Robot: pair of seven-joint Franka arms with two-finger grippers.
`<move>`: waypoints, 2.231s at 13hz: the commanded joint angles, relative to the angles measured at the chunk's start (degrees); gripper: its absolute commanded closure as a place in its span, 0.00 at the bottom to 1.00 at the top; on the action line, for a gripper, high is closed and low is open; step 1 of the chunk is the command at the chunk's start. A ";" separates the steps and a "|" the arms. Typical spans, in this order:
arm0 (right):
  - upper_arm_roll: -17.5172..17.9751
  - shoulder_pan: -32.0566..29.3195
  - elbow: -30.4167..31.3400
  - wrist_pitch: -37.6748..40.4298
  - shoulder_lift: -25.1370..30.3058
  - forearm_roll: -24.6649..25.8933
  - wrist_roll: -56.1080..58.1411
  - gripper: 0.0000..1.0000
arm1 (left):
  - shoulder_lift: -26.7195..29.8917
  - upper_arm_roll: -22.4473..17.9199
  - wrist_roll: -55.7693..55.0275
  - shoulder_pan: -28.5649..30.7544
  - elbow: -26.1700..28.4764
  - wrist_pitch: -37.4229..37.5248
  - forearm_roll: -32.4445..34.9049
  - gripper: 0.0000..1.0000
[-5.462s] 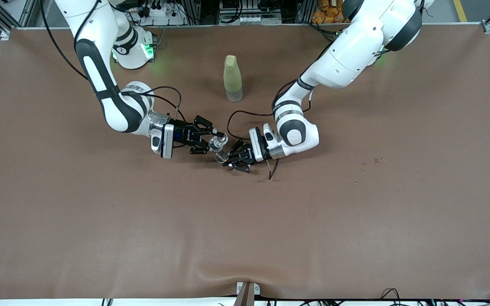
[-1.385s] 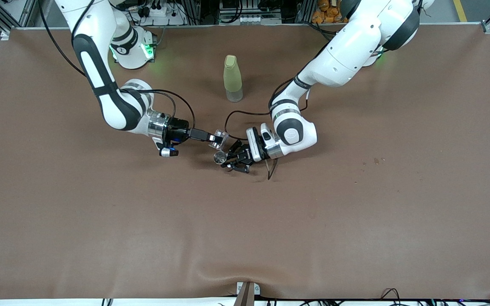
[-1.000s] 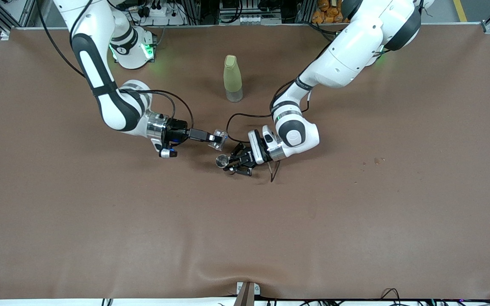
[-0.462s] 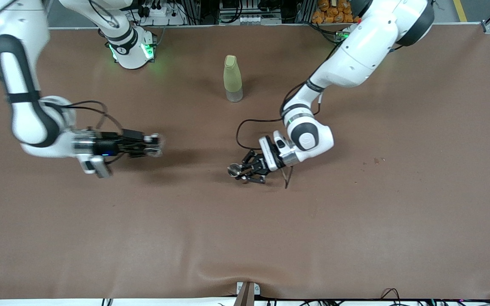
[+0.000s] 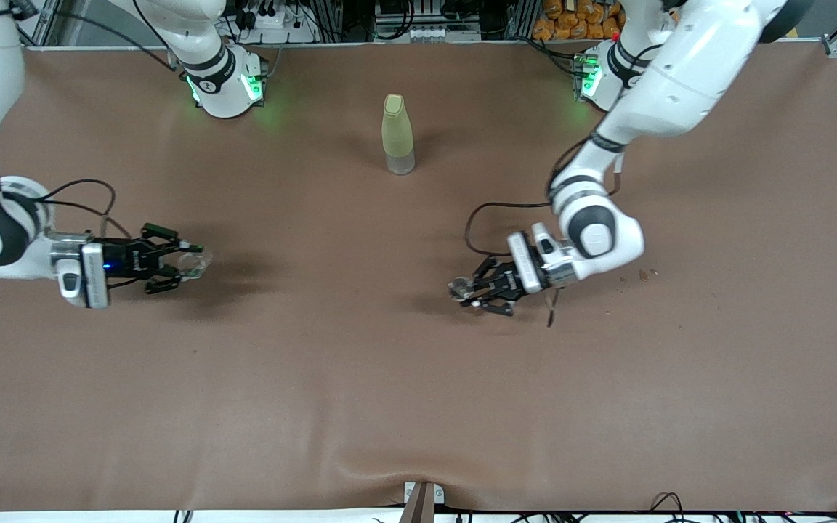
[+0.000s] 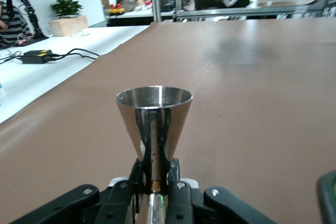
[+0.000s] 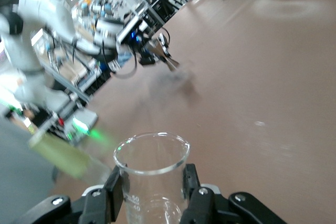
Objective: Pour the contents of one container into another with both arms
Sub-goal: 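Carry the beaker and jigger back toward their starting spots, then set down the beaker and open the right gripper while the left gripper releases the jigger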
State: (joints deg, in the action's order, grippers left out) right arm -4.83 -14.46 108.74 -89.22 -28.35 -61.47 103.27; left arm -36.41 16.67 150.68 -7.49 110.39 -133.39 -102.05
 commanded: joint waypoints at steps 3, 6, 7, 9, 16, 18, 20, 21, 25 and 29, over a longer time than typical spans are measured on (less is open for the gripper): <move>1.23 -9.87 -14.33 7.48 -11.45 5.12 18.07 0.71 | 5.82 0.91 -5.39 13.88 8.52 14.79 16.57 1.00; 1.23 -10.59 -15.22 7.57 -13.12 5.92 28.98 0.71 | 5.73 0.73 -7.49 23.55 9.32 23.76 26.70 1.00; 1.31 -10.85 -15.31 8.52 -15.22 5.75 30.40 0.71 | 5.64 0.73 -8.81 26.36 9.32 26.23 29.95 1.00; 1.23 -11.12 -17.14 9.32 -18.39 5.75 34.17 0.71 | 5.47 0.73 -9.44 31.90 9.23 28.44 34.88 1.00; 1.32 -13.75 -21.11 9.32 -26.49 5.83 37.09 0.64 | -1.29 0.56 -8.13 45.19 5.90 31.96 43.60 1.00; 1.32 -13.75 -21.03 9.32 -26.84 5.66 38.49 0.50 | -3.66 0.47 -6.99 46.34 3.97 32.57 44.91 1.00; 1.32 -13.93 -21.03 9.41 -27.11 5.66 38.68 0.35 | -5.33 0.29 -6.98 47.22 2.73 33.81 44.84 1.00; 1.40 -14.28 -21.11 9.50 -27.11 5.66 38.68 0.31 | -6.21 0.29 -6.98 47.66 2.21 33.72 44.83 1.00; 1.49 -15.07 -22.33 11.69 -26.67 5.66 37.98 0.24 | -7.27 0.29 -6.89 47.84 0.89 33.81 44.92 1.00; 1.32 -16.13 -25.24 15.30 -24.74 6.27 29.83 0.00 | -9.20 0.29 -5.66 47.84 -0.08 33.81 45.01 1.00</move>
State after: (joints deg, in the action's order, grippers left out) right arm -4.50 -28.69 85.42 -75.64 -54.32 -56.73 138.05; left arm -43.68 16.39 143.90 39.45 111.96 -101.06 -58.42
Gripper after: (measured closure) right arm 0.106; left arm 0.789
